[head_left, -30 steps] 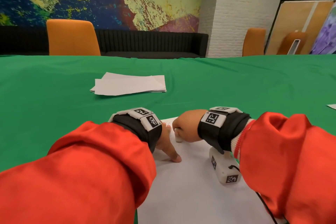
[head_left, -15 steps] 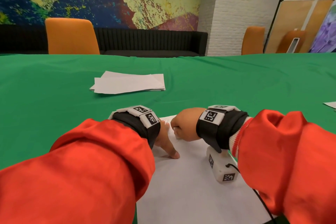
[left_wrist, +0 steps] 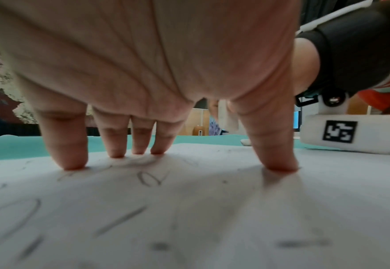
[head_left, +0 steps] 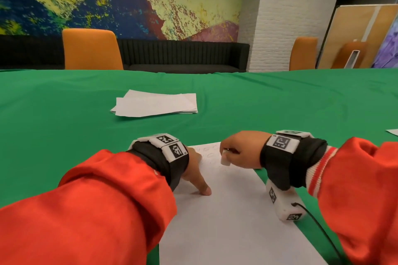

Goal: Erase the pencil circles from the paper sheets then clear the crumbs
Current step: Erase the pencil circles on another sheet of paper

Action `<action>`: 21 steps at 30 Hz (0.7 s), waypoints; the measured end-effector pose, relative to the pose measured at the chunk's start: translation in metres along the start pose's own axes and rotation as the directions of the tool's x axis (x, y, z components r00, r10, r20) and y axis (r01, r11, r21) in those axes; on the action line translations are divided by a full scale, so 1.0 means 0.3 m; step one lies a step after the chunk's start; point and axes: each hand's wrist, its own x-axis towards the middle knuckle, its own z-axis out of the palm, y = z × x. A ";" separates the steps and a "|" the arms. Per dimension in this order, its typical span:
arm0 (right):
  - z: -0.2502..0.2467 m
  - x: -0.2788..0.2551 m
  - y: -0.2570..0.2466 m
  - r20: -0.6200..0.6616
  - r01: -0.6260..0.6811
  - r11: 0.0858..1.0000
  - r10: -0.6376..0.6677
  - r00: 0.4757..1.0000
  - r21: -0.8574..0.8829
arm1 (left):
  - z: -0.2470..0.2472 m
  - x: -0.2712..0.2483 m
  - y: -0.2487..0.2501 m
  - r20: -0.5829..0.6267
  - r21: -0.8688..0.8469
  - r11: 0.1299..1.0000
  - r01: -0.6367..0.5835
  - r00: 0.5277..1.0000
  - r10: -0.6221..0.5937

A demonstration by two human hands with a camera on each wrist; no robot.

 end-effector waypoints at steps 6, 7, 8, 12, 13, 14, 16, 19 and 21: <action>-0.001 -0.065 0.122 0.025 -0.015 1.000 0.015 1.000 0.015 | -0.042 -0.034 -0.003 -0.060 -0.030 0.999 -0.014 0.998 0.012; 0.000 -0.071 0.133 0.022 -0.013 1.000 0.013 1.000 0.005 | -0.056 -0.035 -0.006 -0.069 -0.042 0.999 -0.007 0.998 0.004; 0.003 -0.075 0.138 0.023 -0.003 1.000 0.004 1.000 -0.006 | -0.071 -0.036 -0.010 -0.081 -0.049 0.999 0.001 0.997 -0.005; 0.023 -0.066 0.131 0.033 0.065 0.997 -0.063 0.997 -0.052 | -0.119 -0.001 -0.040 -0.110 -0.004 0.999 0.050 0.993 -0.050; 0.027 -0.061 0.131 0.024 0.078 0.995 -0.077 0.997 -0.065 | -0.126 0.012 -0.048 -0.110 0.015 0.998 0.065 0.992 -0.063; 0.031 -0.057 0.133 0.016 0.086 0.994 -0.085 0.996 -0.071 | -0.129 0.025 -0.056 -0.107 0.033 0.996 0.077 0.992 -0.073; 0.042 -0.052 0.143 0.005 0.086 0.995 -0.086 0.996 -0.057 | -0.129 0.051 -0.063 -0.072 0.065 0.992 0.112 0.992 -0.107; 0.053 -0.049 0.161 -0.042 0.099 0.994 -0.101 0.994 -0.047 | -0.124 0.090 -0.063 0.024 0.100 0.982 0.158 0.987 -0.161; 0.056 -0.046 0.165 -0.052 0.107 0.993 -0.110 0.993 -0.054 | -0.119 0.102 -0.060 0.039 0.111 0.977 0.180 0.982 -0.185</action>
